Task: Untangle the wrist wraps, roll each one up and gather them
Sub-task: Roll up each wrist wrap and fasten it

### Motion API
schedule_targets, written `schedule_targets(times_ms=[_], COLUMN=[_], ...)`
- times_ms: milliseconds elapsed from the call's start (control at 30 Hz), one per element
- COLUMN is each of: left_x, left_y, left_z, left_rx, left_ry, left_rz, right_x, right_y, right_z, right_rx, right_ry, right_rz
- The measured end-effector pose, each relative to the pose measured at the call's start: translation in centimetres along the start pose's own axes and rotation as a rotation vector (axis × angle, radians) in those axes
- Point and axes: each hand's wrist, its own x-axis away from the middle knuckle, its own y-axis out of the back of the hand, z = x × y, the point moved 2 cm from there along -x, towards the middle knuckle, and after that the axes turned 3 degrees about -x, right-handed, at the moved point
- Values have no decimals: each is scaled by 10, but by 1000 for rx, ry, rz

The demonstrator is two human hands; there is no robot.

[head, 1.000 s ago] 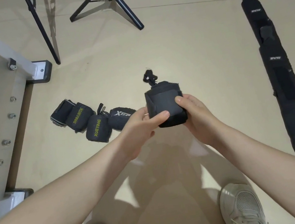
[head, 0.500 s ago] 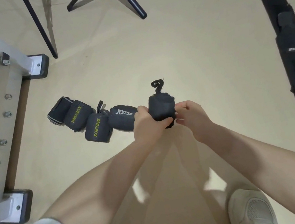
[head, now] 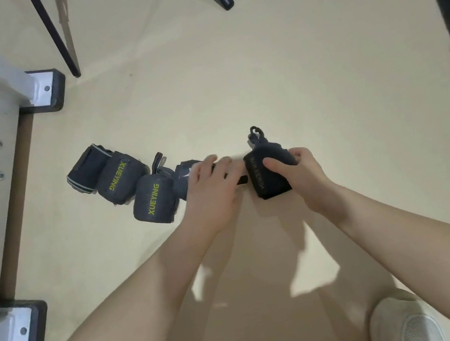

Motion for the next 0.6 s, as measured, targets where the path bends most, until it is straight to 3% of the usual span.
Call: schedule_targets(times_ms=[133,300,433,600], left_x=[7,6,6,3], left_y=[-13,-11,-11,-3], left_z=[30,36,39,31], left_rx=[-123,-63,-75,-107], left_ry=[8,-29,69,163], left_rz=[99,76,47,130], right_x=[-2,-7,-7,-7], right_y=[4,-7,-28,-29], right_z=[-11,1,13,12], right_rx=[-211,-181,1,368], right_ry=[-7,28,43,174], right_rz=[151,164,230,22])
